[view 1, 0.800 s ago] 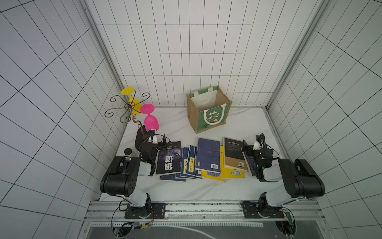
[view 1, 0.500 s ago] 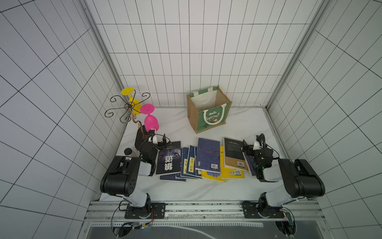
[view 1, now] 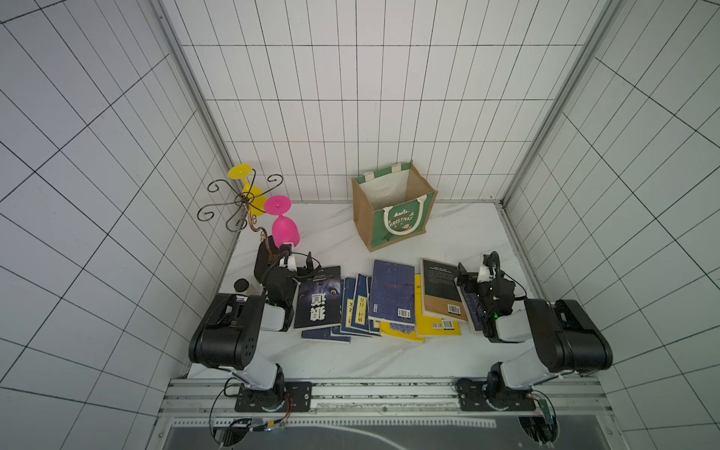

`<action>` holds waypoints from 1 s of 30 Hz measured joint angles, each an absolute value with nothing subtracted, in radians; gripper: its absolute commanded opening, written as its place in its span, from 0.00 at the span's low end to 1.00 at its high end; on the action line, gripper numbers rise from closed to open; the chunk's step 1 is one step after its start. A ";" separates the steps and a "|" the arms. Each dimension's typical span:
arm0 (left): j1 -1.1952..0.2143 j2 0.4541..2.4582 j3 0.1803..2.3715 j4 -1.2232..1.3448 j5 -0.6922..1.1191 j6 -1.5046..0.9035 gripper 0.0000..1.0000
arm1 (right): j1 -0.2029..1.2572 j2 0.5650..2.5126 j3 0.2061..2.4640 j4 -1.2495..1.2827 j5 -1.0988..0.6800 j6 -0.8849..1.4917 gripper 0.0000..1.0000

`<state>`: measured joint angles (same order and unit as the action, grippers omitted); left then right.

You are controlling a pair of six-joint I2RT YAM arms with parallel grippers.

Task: Put the books into the canvas bag
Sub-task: Pick up the book from the center of the board.

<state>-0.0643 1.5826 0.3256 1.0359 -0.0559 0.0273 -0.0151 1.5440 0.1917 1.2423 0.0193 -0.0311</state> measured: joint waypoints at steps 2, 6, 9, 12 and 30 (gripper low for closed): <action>-0.064 1.583 0.325 1.036 -0.056 0.027 0.97 | -0.015 1.544 0.192 1.242 0.020 -0.031 0.98; -0.064 1.583 0.326 1.036 -0.056 0.027 0.97 | -0.015 1.544 0.192 1.242 0.023 -0.031 0.98; -0.067 1.583 0.325 1.036 -0.057 0.030 0.97 | -0.015 1.544 0.192 1.242 0.023 -0.031 0.98; -0.089 1.582 0.321 1.048 -0.091 0.043 0.97 | -0.015 1.544 0.192 1.242 0.025 -0.031 0.98; -0.448 1.477 0.208 1.188 -0.510 0.213 0.97 | -0.015 1.544 0.192 1.242 0.029 -0.031 0.98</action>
